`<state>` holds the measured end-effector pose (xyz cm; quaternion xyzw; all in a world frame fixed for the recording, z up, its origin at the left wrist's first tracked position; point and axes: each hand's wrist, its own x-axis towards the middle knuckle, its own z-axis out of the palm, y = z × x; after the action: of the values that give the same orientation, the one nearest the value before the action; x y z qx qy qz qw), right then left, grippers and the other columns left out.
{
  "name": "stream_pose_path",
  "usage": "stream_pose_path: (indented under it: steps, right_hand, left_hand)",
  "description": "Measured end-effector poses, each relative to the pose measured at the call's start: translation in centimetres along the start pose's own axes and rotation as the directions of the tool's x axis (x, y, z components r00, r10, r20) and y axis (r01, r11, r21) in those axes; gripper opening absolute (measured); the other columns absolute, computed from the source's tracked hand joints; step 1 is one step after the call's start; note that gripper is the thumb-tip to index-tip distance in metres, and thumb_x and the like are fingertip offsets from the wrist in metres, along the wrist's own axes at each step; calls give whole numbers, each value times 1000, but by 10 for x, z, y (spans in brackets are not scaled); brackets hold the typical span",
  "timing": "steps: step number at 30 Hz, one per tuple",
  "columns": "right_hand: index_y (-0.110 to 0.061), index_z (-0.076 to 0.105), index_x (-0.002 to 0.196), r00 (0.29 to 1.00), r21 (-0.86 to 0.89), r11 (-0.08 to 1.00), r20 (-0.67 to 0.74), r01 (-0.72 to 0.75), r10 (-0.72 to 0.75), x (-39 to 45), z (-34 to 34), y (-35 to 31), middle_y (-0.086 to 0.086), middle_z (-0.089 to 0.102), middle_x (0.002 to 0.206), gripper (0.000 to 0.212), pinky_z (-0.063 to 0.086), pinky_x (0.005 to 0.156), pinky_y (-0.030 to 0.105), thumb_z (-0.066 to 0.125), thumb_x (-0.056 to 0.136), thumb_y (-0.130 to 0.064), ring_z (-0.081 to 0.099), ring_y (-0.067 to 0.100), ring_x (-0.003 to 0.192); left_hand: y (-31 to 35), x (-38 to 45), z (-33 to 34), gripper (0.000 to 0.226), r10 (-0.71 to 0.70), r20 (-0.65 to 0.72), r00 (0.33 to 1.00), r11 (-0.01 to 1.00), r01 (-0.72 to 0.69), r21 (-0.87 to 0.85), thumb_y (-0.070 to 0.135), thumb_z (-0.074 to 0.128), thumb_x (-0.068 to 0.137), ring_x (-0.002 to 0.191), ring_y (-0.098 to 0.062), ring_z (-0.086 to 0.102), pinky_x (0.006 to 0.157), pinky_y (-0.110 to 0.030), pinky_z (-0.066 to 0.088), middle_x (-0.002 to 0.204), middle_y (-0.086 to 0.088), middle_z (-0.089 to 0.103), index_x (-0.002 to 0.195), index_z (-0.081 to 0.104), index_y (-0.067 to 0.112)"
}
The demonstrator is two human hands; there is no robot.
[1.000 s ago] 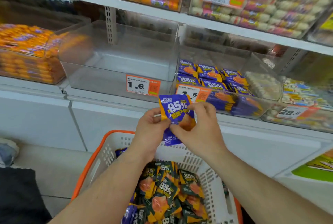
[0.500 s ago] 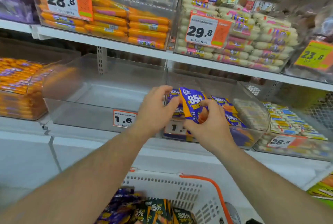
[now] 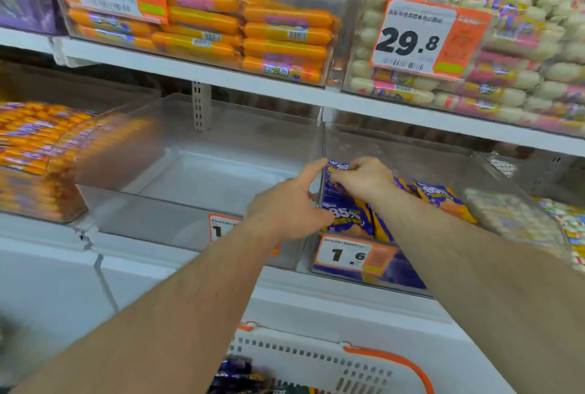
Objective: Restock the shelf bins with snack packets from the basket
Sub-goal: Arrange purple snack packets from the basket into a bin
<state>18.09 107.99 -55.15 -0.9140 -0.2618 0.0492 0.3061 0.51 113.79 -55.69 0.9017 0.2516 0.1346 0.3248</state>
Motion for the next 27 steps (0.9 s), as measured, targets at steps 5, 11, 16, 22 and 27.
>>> stream_pose_path:
  steps: [5,11,16,22,27]
  right_hand:
    - [-9,68,86,997,-123,991,56,-47,54,27,13,-5,9,67,85,56,35,47,25,74,68,-62,59,22,66]
    - [-10,69,92,968,-113,991,249,65,-35,28,21,2,7,68,90,36,55,72,37,80,66,-30,64,22,81]
    - [-11,66,117,964,-76,995,263,67,-45,29,26,4,9,67,106,55,55,86,42,79,64,-20,63,26,97]
    - [-17,57,136,956,-102,994,294,45,-13,28,22,1,7,63,121,74,55,90,43,80,66,-23,62,26,104]
    - [-16,57,135,962,-91,995,272,35,-9,11,8,-7,9,63,124,67,55,91,44,77,71,-21,63,29,106]
  left_hand:
    - [-4,5,2,89,22,-15,1000,1000,-21,14,48,68,79,102,-14,63,90,-38,53,123,11,59,144,7,60]
    - [-6,6,3,90,31,-25,999,999,-30,33,47,67,79,102,-14,63,87,-36,53,126,11,58,144,6,59]
    - [-5,5,4,89,39,-42,998,998,-36,54,45,66,80,101,-16,63,88,-38,53,123,9,59,144,7,58]
    - [-4,3,2,89,44,-28,999,998,-42,57,44,66,81,99,-15,64,86,-38,54,123,9,59,145,7,56]
    - [-4,5,3,90,56,-33,998,997,-54,47,47,68,78,104,-16,62,89,-39,53,125,8,59,145,8,57]
